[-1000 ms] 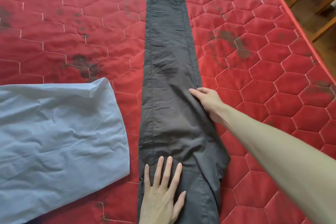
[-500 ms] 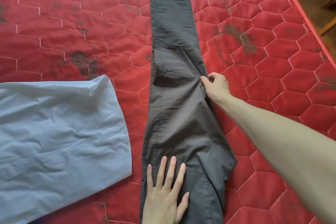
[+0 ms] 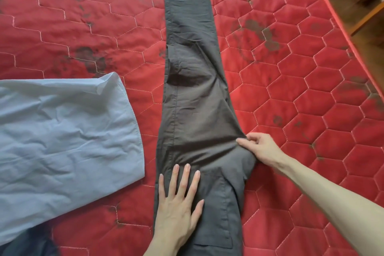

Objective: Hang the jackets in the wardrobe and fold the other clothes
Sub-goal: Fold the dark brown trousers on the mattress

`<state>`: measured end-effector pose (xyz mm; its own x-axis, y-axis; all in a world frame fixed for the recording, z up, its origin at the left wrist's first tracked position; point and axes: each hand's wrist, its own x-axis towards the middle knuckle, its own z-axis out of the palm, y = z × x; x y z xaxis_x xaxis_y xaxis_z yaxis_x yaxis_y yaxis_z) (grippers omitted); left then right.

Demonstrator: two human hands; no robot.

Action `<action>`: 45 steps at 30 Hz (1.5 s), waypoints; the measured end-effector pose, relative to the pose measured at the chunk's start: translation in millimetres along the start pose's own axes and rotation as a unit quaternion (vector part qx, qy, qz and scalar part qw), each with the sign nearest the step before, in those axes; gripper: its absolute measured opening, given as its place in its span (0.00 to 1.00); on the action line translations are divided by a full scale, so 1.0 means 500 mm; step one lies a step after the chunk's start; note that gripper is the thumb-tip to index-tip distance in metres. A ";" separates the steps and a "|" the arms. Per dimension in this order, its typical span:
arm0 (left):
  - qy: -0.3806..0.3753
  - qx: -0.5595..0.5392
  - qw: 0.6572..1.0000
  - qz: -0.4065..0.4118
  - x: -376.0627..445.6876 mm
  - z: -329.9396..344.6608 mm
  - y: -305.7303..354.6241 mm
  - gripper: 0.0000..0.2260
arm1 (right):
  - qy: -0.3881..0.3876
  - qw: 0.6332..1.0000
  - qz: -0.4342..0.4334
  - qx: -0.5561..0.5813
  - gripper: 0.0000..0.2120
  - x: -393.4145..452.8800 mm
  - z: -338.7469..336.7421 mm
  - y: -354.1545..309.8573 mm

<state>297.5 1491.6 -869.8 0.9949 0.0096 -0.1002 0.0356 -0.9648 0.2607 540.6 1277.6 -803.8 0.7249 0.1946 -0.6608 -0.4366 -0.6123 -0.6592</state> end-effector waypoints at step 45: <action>-0.128 0.078 0.921 0.358 -0.166 -0.079 -0.209 0.45 | -0.146 0.576 -0.506 -0.625 0.45 -0.302 0.090 0.315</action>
<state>214.9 1601.8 -851.0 0.7021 -0.6878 -0.1843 -0.6557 -0.7254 0.2094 338.4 1186.5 -824.2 0.0717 0.9453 -0.3182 0.9882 -0.1106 -0.1059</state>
